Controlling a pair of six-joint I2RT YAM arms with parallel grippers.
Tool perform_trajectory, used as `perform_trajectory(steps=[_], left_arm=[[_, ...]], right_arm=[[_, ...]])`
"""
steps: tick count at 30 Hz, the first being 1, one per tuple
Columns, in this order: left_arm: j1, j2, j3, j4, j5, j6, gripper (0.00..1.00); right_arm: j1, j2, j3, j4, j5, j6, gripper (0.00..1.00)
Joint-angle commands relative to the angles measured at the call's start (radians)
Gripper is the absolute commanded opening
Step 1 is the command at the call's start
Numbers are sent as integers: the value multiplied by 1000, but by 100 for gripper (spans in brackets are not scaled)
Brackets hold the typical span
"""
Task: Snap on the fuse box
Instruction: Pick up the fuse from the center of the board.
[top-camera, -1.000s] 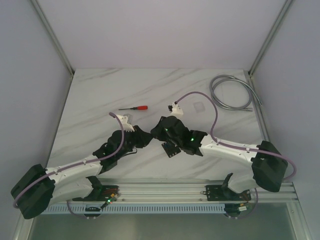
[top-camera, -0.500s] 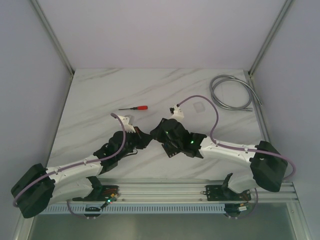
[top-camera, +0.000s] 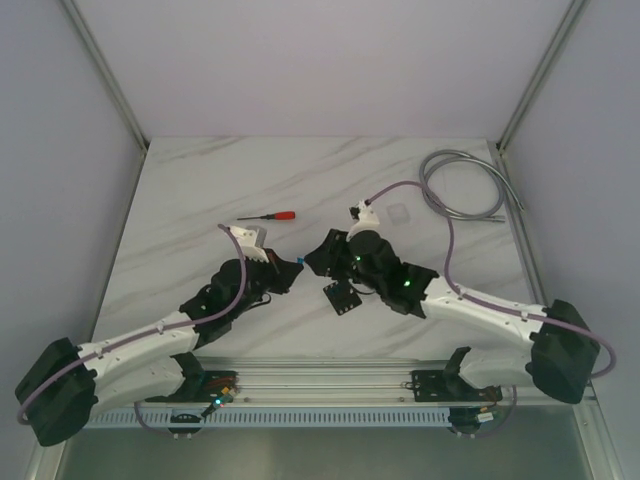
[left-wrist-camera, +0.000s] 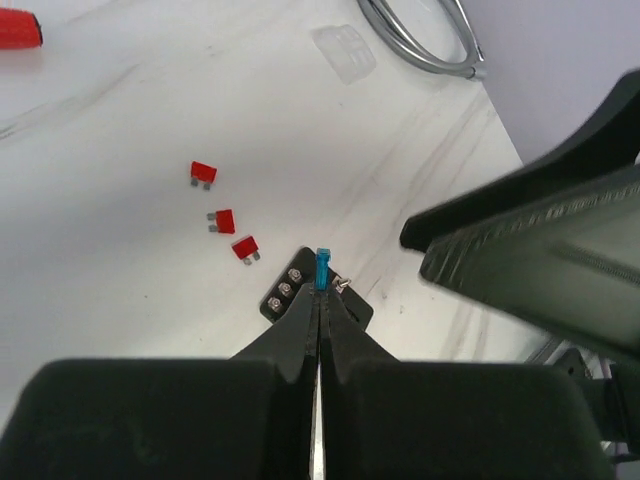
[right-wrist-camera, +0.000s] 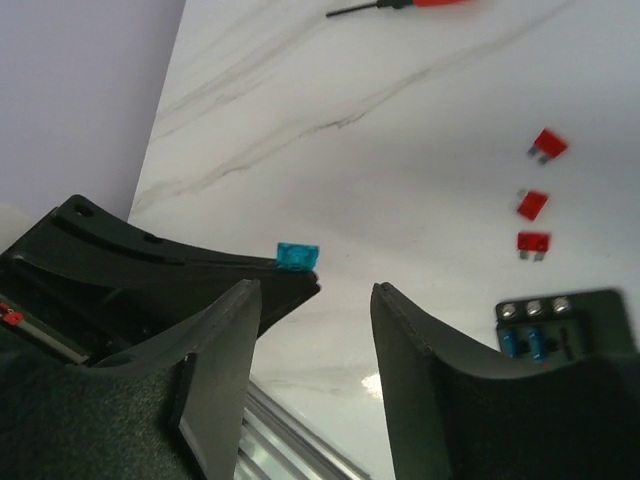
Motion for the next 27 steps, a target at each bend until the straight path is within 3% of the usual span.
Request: perform_trajectory(steps=[1,8,15,19,27], left_arm=[[12,-44,46,-31,85,131,0],[26,-75,96,-41,336,221,0],[27,-74,153,-21,570,239,0],[27,-72,183,-16,666,237,0],[27,-76,190,29,725,207,0]], right_arm=[[-87,-91,-43,69,-189,-227,54],[-217,-232,-78,98,-528,-462,54],[-291,-305,-89,93,-797,-567,53],[-311,-322,-83,78,-883,-611,53],[-323,-333,-70,55,-1016,-651,46]])
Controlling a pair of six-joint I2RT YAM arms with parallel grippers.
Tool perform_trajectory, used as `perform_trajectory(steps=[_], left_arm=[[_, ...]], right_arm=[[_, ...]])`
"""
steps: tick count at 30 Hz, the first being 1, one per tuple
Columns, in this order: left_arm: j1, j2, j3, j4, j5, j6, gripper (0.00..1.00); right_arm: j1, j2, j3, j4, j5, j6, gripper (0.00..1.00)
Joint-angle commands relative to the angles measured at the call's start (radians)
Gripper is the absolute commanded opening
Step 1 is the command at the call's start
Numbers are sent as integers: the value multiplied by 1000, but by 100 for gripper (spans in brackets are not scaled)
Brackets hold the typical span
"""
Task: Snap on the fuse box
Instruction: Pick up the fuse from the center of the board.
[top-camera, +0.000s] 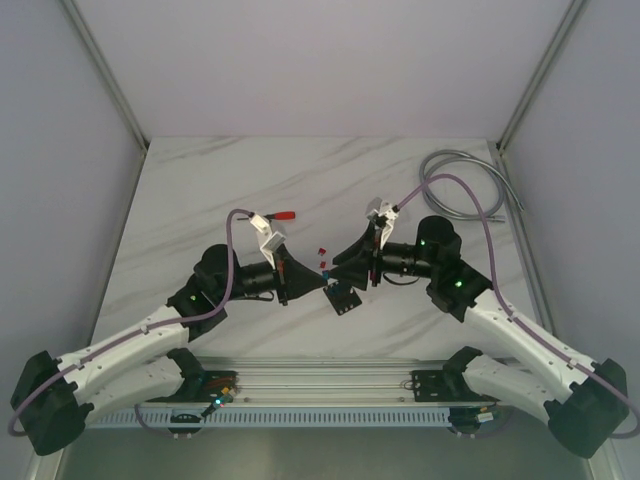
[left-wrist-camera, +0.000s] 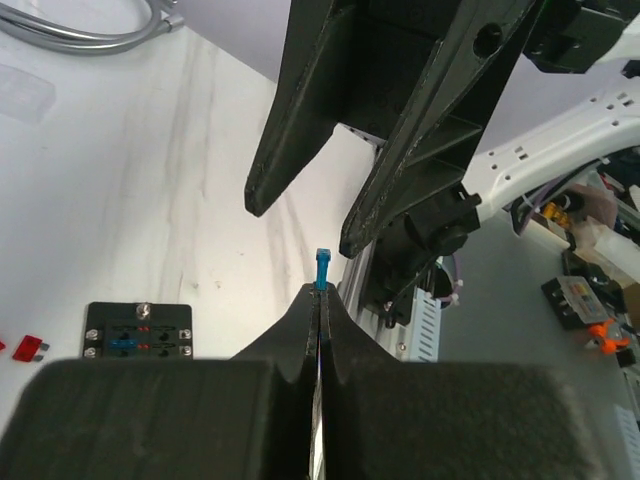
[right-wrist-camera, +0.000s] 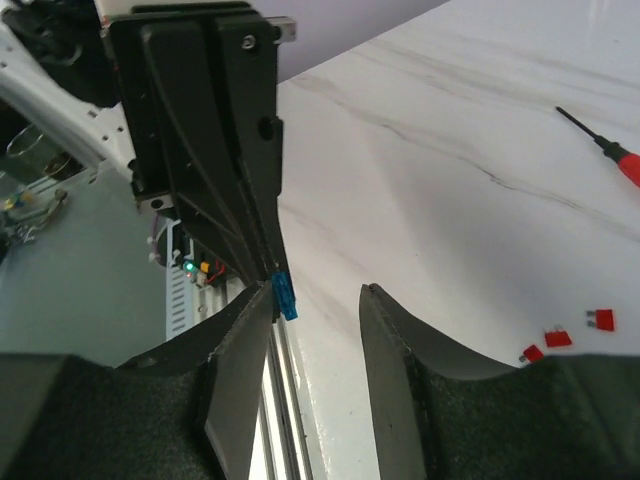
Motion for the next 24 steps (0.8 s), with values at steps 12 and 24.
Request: perform_trajectory(steps=[12,24], left_arm=[[4,16,21,127,125,-53,0],[4,36,21,144,136,-66,0]], right_arm=[[-5,-23,-6,17,-168,-42,34],[-5,-14,-10,62,-208,-32,11]])
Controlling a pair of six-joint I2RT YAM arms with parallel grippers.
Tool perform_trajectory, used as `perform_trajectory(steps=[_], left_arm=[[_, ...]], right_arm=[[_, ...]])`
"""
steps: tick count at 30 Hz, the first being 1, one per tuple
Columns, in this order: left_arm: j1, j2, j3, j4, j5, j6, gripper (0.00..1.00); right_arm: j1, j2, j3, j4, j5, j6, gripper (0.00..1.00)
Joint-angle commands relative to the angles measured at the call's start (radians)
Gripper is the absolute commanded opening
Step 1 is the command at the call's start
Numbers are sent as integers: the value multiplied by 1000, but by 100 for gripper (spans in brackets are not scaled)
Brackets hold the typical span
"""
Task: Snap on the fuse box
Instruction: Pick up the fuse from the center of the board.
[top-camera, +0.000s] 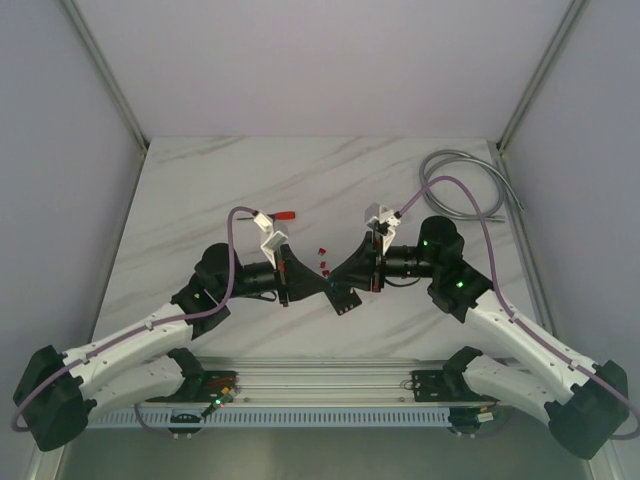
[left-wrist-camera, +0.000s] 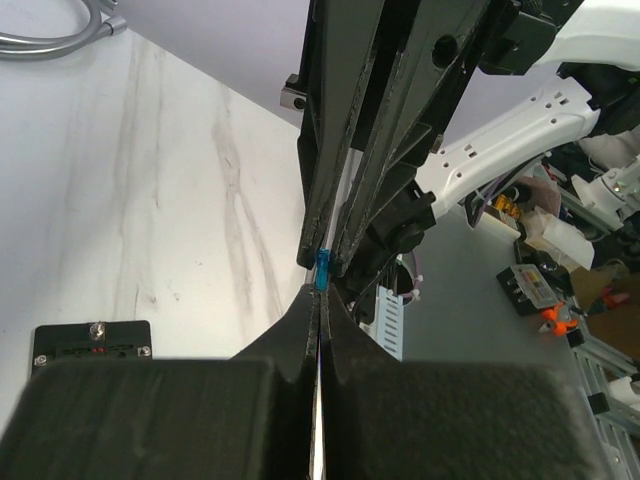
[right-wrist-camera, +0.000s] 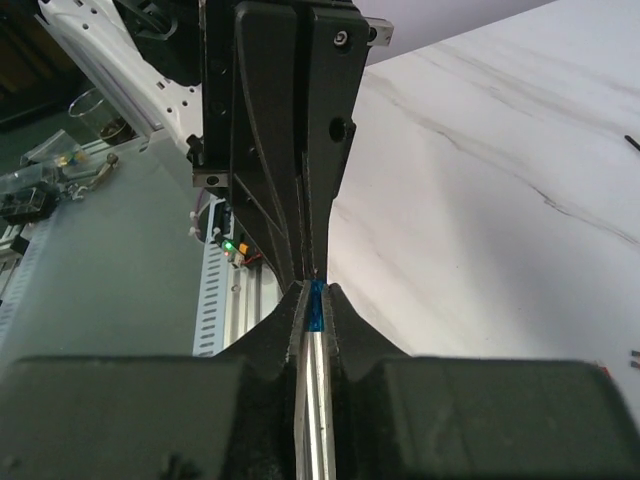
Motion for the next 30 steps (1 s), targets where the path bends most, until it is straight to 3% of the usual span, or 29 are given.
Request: perform_trajectory(steps=[1,8,17,30], left_arm=[[4,0,22,57,28,-3,0],[2,10,19,69,15,-15,0],[4,24,15,82,8,-28,0],[3,26,15,94,15,-33,0]], right_arm=[[-3,-3,-9,37,-40,-3,9],[-3,2,-12,22,-91,-17,0],[-3,-3,-11,-39,-59,-48,0],[-3,0,-11,-44,-93,-58,9]])
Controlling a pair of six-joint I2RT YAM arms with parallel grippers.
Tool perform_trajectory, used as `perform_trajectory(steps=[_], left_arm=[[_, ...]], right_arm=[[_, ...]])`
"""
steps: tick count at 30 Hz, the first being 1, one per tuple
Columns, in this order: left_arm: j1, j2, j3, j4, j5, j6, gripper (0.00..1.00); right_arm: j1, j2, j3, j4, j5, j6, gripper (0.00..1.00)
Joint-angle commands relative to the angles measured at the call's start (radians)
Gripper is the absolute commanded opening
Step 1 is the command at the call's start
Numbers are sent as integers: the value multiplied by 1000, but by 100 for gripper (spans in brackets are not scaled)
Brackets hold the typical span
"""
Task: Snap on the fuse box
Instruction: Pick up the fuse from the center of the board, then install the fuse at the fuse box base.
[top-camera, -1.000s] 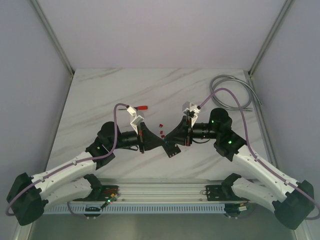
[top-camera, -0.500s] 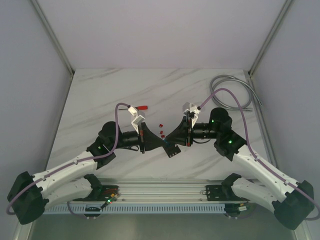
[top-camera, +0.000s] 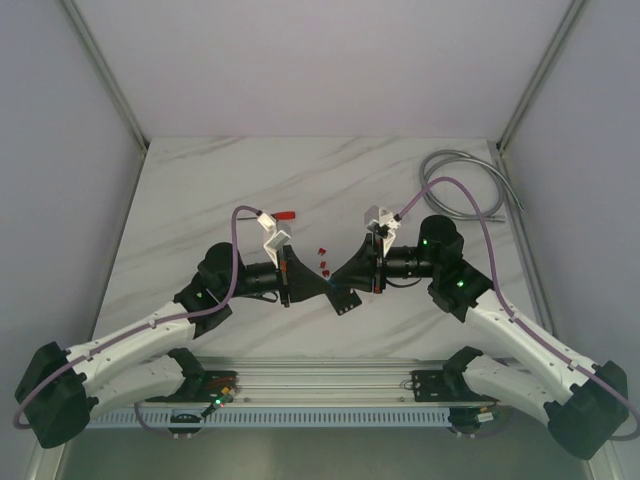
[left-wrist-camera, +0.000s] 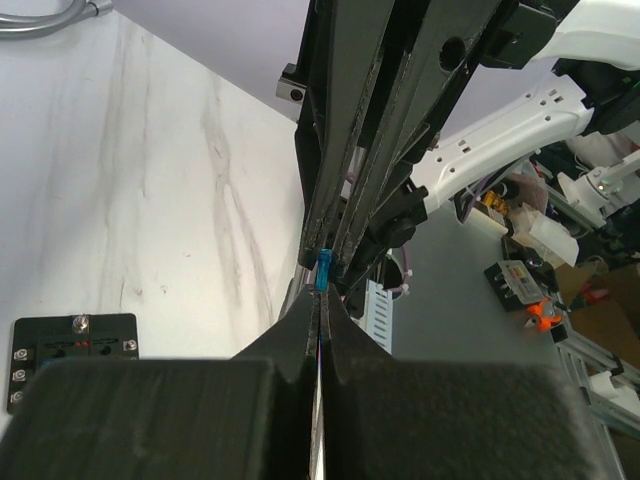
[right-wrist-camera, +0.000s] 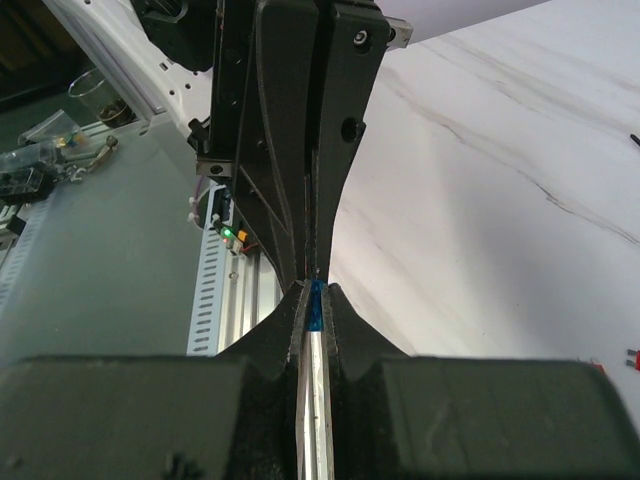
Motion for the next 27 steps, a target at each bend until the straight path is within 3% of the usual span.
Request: perform_trajectory(steps=[1,6,9,17,23,27], left_arm=[[4,3,13,83,2,-4,0],[4,5,11,82,-8,-4,0],[4,12,10,63,-31,-3,2],[6,7,-20,-41,-153,29,43],[30,-22,-77,-138,-312,-3,59],[71,-20,-107,-205,-422,-64,63]], right_arm=[[5,-1,-11,-20,-56,-11,9],[6,3,-7,-24,-78,-15,0],[6,3,-1,-51,-40,-28,0],[6,46,42,-209,233,-74,0],[12,82,53,-284,482,-49,0],[48,100,45,-306,681,-31,0]])
